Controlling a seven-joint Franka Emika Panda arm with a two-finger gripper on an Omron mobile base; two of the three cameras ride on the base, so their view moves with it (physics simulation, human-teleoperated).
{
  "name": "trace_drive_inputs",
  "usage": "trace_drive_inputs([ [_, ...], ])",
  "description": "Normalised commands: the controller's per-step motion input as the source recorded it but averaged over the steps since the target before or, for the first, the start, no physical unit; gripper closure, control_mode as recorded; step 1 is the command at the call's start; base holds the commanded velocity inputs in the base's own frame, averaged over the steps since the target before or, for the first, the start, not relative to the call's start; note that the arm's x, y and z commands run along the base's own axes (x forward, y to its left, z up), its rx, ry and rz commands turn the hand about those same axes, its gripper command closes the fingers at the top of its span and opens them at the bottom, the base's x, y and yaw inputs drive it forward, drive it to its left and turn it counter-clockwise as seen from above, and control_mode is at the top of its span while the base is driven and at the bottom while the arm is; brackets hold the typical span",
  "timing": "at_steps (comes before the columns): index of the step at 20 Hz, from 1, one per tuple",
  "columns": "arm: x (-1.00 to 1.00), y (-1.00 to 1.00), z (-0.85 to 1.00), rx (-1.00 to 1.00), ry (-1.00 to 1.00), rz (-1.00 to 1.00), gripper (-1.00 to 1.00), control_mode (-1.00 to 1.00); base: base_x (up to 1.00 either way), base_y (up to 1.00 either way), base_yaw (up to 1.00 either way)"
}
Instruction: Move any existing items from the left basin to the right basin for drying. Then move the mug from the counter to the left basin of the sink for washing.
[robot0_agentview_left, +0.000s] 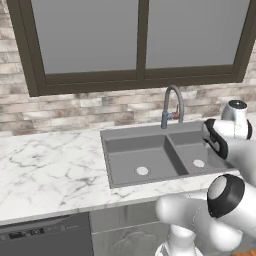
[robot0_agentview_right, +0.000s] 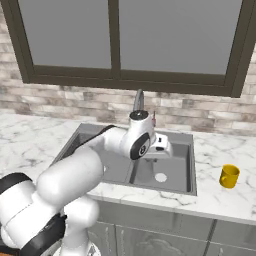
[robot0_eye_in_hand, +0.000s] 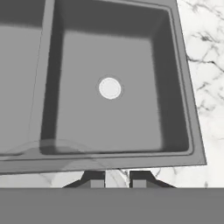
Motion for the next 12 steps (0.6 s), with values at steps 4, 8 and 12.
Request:
trace_drive_inputs([
  [4, 0.77, -0.49, -0.24, 0.01, 0.09, 0.27, 1.0, -1.0, 0.0, 0.0, 0.0],
  [8, 0.94, -0.41, -0.16, 0.01, 0.11, 0.23, 1.0, -1.0, 0.0, 0.0, 0.0],
  [12, 0.76, -0.28, -0.28, 0.04, 0.1, 0.18, 1.0, -1.0, 0.0, 0.0, 0.0],
])
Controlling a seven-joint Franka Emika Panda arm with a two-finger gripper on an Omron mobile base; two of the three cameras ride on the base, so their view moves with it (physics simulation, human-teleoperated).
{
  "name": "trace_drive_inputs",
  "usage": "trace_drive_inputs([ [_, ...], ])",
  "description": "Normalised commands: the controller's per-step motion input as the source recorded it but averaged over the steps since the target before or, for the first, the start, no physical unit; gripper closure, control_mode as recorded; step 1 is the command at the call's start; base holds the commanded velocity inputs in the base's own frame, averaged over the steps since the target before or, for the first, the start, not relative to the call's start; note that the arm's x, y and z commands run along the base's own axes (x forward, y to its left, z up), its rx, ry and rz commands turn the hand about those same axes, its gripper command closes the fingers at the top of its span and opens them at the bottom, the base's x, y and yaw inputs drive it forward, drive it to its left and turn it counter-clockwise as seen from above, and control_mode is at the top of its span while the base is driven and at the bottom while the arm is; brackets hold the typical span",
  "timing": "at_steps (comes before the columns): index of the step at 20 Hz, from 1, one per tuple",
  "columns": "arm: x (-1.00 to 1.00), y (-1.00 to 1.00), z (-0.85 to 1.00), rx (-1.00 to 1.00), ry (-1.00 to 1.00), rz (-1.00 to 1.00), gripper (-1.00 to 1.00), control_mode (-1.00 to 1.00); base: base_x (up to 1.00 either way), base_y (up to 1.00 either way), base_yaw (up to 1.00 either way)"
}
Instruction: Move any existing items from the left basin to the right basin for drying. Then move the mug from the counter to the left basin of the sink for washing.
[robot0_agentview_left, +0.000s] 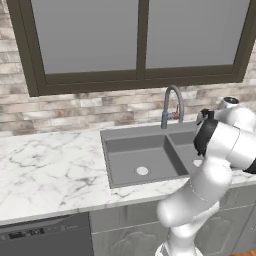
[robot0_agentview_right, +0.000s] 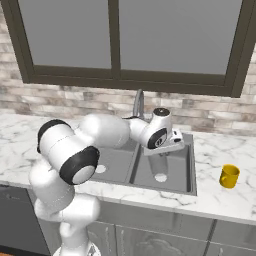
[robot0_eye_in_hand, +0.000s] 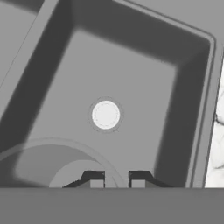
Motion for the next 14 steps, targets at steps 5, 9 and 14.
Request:
trace_drive_inputs([
  [5, 0.38, -0.04, -0.51, 0.07, 0.05, 0.11, 1.0, -1.0, 0.0, 0.0, 0.0],
  [9, 0.39, -0.06, -0.5, 0.12, 0.01, 0.08, 1.0, -1.0, 0.0, 0.0, 0.0],
  [14, 0.45, -0.1, -0.5, 0.06, 0.01, 0.05, 1.0, -1.0, 0.0, 0.0, 0.0],
])
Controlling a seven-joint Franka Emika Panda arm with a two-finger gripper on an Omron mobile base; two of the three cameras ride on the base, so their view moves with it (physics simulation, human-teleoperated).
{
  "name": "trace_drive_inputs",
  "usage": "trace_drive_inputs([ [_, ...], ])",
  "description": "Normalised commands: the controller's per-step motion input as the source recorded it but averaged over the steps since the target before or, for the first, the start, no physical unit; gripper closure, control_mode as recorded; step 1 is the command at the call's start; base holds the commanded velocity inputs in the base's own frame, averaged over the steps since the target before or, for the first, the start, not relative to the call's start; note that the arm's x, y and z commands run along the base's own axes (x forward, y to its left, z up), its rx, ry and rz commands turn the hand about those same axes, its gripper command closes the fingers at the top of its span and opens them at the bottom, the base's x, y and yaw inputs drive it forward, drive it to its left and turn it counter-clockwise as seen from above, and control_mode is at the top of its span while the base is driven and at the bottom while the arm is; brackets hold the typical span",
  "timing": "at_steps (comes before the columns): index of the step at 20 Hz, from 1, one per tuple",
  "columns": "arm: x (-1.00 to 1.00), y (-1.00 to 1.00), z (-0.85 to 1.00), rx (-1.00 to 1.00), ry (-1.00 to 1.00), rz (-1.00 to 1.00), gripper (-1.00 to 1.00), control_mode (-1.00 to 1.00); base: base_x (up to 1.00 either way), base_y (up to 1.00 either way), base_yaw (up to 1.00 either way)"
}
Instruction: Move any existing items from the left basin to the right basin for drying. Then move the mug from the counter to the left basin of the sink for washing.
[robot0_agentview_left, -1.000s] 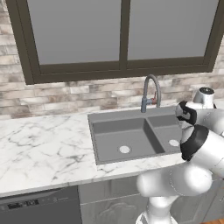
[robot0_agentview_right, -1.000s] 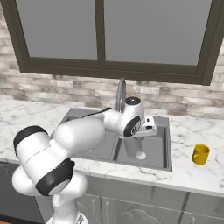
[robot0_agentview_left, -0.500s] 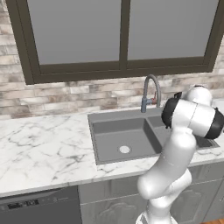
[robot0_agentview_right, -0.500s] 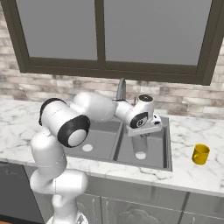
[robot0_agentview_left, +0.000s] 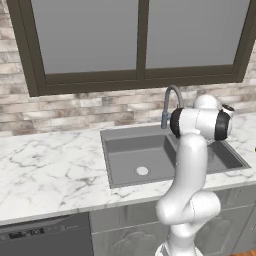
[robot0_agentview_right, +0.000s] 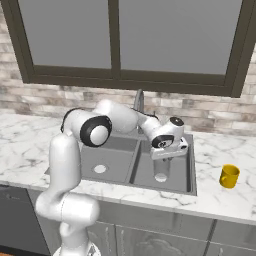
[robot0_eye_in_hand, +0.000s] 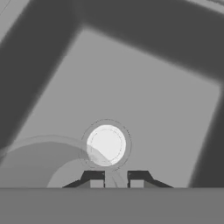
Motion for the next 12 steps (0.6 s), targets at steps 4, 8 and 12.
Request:
trace_drive_inputs([
  [4, 0.39, -0.17, -0.49, 0.02, 0.0, 0.04, 1.0, -1.0, 0.0, 0.0, 0.0],
  [8, 0.29, -0.04, -0.28, 0.01, 0.0, 0.02, 1.0, -1.0, 0.0, 0.0, 0.0],
  [12, 0.15, 0.0, -0.22, 0.0, 0.0, 0.01, 1.0, -1.0, 0.0, 0.0, 0.0],
])
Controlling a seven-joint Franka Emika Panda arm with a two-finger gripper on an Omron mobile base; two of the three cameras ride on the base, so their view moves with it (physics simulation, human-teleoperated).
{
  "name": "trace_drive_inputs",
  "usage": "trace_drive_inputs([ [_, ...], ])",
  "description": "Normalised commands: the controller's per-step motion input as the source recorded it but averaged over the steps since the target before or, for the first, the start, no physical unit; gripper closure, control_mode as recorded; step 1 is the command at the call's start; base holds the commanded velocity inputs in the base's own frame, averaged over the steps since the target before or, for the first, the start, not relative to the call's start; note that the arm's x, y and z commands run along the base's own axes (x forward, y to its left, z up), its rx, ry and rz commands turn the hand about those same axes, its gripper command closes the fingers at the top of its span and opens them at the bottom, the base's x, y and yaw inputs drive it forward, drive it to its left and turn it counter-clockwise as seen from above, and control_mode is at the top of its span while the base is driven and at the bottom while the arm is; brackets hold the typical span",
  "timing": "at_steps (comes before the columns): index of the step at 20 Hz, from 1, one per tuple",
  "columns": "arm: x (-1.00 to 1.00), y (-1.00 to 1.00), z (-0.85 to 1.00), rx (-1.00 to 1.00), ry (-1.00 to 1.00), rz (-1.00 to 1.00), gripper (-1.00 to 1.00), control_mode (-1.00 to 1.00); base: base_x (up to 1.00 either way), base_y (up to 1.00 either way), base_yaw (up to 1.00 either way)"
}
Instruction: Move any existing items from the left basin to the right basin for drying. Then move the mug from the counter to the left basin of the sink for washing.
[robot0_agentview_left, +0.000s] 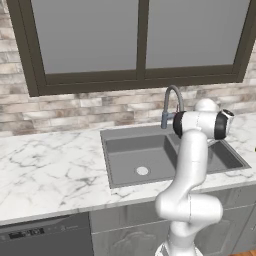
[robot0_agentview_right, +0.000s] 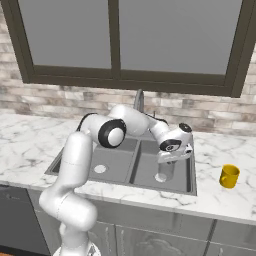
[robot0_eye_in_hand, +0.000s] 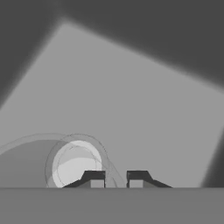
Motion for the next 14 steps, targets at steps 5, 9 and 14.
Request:
trace_drive_inputs([
  [5, 0.04, 0.0, -0.17, 0.0, 0.0, 0.01, 1.0, -1.0, 0.0, 0.0, 0.0],
  [9, 0.0, 0.0, -0.16, 0.0, -0.01, 0.0, 1.0, -1.0, 0.0, 0.0, 0.0],
  [14, 0.0, 0.0, -0.18, 0.0, -0.01, 0.0, -1.0, -1.0, 0.0, 0.0, 0.0],
])
